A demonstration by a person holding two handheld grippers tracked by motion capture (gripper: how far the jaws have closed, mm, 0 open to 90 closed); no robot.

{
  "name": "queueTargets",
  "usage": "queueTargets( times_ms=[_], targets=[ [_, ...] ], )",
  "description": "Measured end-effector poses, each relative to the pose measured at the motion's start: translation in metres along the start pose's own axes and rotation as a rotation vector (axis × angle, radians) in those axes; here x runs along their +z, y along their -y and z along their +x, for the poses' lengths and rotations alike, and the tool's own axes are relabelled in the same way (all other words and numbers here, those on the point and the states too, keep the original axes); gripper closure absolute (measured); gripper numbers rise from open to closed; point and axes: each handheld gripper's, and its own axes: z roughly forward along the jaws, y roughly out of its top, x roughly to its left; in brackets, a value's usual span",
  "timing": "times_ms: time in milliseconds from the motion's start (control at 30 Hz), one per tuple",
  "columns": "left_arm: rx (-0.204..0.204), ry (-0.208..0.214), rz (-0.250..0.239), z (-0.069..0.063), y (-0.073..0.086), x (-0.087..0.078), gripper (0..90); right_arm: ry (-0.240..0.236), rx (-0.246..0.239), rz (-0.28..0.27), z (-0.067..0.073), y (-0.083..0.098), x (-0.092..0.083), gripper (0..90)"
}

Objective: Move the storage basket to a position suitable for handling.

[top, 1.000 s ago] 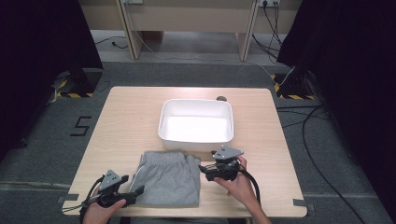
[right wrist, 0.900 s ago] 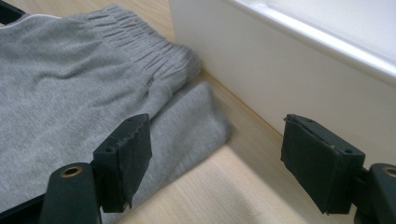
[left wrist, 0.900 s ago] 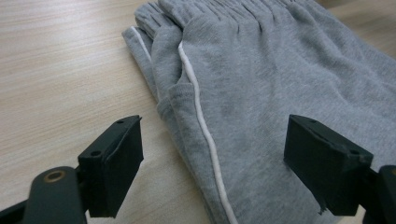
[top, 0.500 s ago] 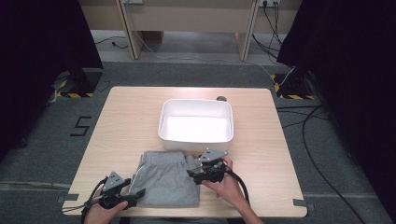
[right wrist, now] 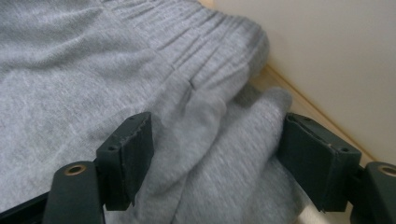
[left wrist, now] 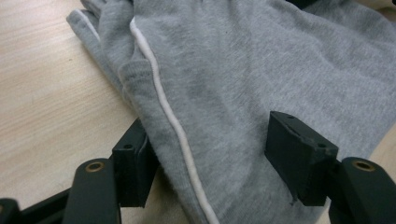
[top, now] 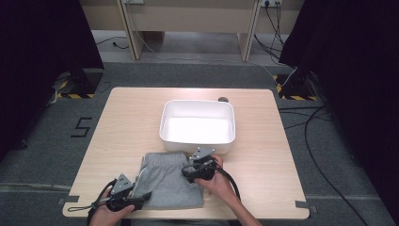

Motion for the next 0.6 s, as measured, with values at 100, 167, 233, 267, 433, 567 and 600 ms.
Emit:
queueTargets(
  times_ms=[100, 167, 233, 267, 433, 567, 600],
  targets=[
    [0.01, 0.014, 0.005, -0.004, -0.003, 0.004, 35.2, 0.007, 0.001, -0.002, -0.003, 0.005, -0.005, 28.3],
    [0.032, 0.018, 0.02, -0.008, -0.007, 0.007, 35.3, 0.013, 0.004, -0.004, -0.004, 0.009, -0.009, 28.7],
    [0.044, 0.025, 0.027, -0.011, -0.011, 0.01, 35.3, 0.022, 0.006, -0.005, -0.005, 0.014, -0.014, 29.1],
    [0.051, 0.028, 0.031, -0.013, -0.012, 0.012, 35.2, 0.027, 0.004, -0.006, -0.007, 0.016, -0.017, 29.1],
    [0.058, 0.049, 0.028, -0.022, -0.018, 0.021, 35.0, 0.04, 0.03, -0.005, -0.013, 0.027, -0.029, 29.1],
    [0.06, 0.06, 0.017, -0.027, -0.019, 0.025, 34.3, 0.051, 0.039, -0.006, -0.018, 0.033, -0.036, 28.7],
    [0.059, 0.059, 0.016, -0.027, -0.019, 0.026, 33.5, 0.05, 0.045, -0.007, -0.019, 0.034, -0.038, 28.2]
  ],
)
